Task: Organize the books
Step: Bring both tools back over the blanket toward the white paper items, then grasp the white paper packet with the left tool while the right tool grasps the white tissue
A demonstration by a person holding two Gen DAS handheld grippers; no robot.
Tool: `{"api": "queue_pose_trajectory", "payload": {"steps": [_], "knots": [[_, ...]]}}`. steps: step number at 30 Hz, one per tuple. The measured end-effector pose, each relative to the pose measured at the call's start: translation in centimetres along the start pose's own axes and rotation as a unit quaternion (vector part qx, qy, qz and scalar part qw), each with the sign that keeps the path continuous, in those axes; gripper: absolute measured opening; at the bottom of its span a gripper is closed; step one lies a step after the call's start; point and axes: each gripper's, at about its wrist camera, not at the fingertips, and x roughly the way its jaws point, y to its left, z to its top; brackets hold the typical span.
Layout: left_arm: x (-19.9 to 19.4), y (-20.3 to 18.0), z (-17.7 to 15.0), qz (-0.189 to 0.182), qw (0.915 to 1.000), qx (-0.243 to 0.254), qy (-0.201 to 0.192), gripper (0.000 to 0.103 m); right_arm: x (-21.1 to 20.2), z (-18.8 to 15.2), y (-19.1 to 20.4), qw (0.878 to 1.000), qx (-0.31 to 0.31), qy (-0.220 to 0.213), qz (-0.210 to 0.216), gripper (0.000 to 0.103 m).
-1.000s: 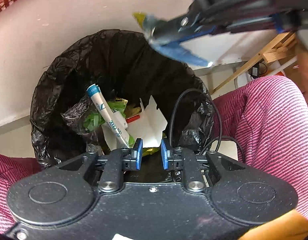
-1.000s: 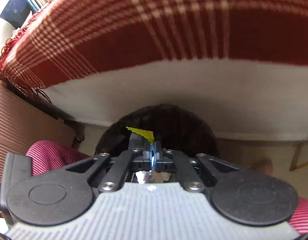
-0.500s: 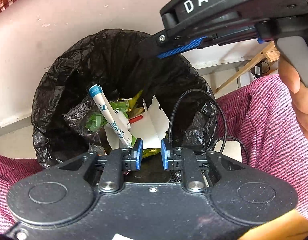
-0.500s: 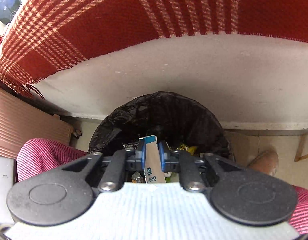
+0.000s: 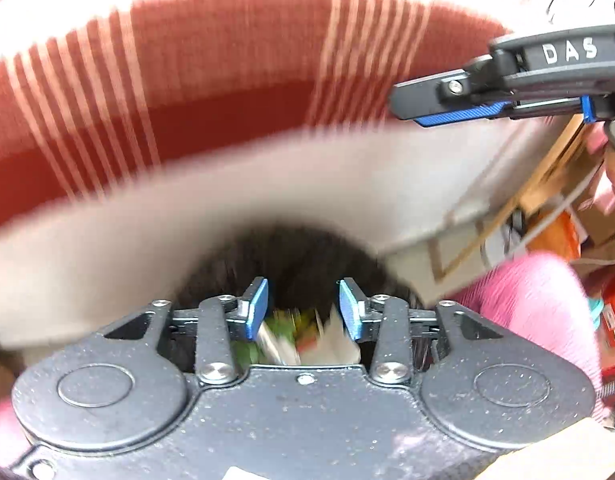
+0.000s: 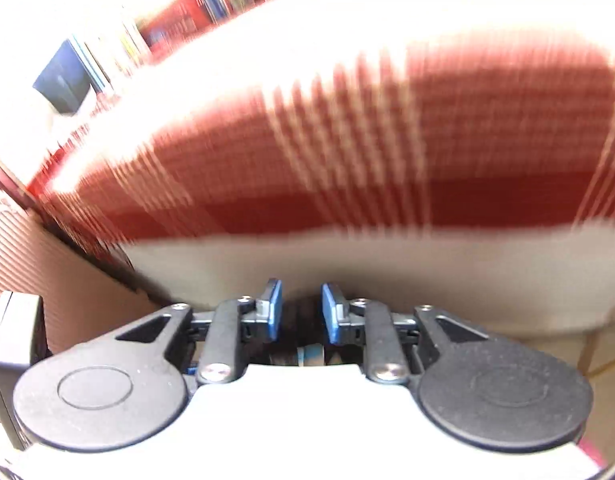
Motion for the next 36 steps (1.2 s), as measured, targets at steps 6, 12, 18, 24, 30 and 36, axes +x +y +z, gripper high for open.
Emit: {"api": "queue_pose_trajectory", "payload": {"steps": [6,12,18,24,30,36], "knots": [[-6.9,0.9,6.9,-0.004,0.994,0.01,-0.109,0.049,-6.5,6.2,-0.5,0.995,-0.012,-0.102,-0.012,0.053],[-10.5,1.3,14.4,0.005,0.9822,0.022,-0.186,0.055,-10.1,11.0,-1.6,0.984,-0.032,-0.162,-0.073,0.057],[-9.0,0.4,23.6,0.01,0.9748,0.0,-0.223,0.055,-11.3,18.1,-5.6,0.969,-0.007,-0.206,-0.133,0.057],[-0.6,0.9,34.0,0.001,0.9736,-0.083,-0.213,0.054,-7.4,24.9,-9.1,0.968,0.023,-0.202,-0.146,0.057],[11.1,1.1,41.3,0.04,0.9756,-0.108,-0.187,0.044,-0.2,30.7,-12.8,0.971,0.037,-0.182,-0.153,0.037],[19.4,1.2,45.7,0.057,0.9771,-0.134,-0.156,0.042,6.8,33.8,-16.4,0.972,0.079,-0.176,-0.135,0.031]]}}
